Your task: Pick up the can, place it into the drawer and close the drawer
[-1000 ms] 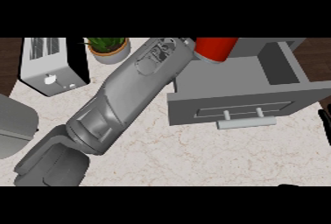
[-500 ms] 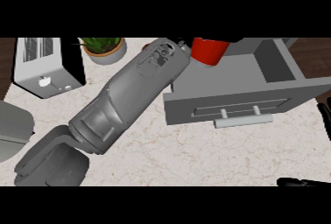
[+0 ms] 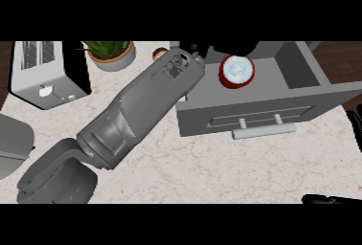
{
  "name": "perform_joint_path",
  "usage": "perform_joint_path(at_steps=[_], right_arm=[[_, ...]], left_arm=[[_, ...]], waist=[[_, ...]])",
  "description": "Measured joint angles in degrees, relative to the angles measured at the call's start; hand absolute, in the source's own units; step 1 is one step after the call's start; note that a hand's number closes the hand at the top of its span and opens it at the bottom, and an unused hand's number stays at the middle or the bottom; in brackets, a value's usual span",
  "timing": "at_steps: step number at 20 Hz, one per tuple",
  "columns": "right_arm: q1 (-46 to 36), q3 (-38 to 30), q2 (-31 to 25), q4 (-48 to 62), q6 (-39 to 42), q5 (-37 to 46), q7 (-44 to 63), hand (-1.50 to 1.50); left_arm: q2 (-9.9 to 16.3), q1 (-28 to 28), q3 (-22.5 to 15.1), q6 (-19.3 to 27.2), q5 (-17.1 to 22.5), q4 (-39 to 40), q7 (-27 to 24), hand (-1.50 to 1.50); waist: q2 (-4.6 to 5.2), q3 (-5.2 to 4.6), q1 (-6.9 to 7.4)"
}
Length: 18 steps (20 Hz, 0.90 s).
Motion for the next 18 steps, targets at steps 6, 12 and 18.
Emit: perform_joint_path(at_steps=[6, 12, 18], right_arm=[[-0.2, -0.1, -0.3, 0.2, 0.5, -0.4, -0.3, -1.50], [-0.8, 0.4, -0.9, -1.1, 0.4, 0.8, -0.2, -1.50], [-2.0, 0.6, -3.9, -2.7, 0.2, 7.7, -3.2, -1.50]], left_arm=[[0.0, 0.9, -1.1, 2.6, 1.6, 0.8, -1.4, -1.50], [0.0, 1.0, -1.3, 4.6, 3.7, 1.1, -2.7, -1.50], [0.0, 1.3, -1.3, 5.6, 6.5, -0.4, -2.7, -1.50]], waist=[[0.21, 0.01, -0.46], [0.30, -0.03, -0.65], [0.19, -0.04, -0.24]])
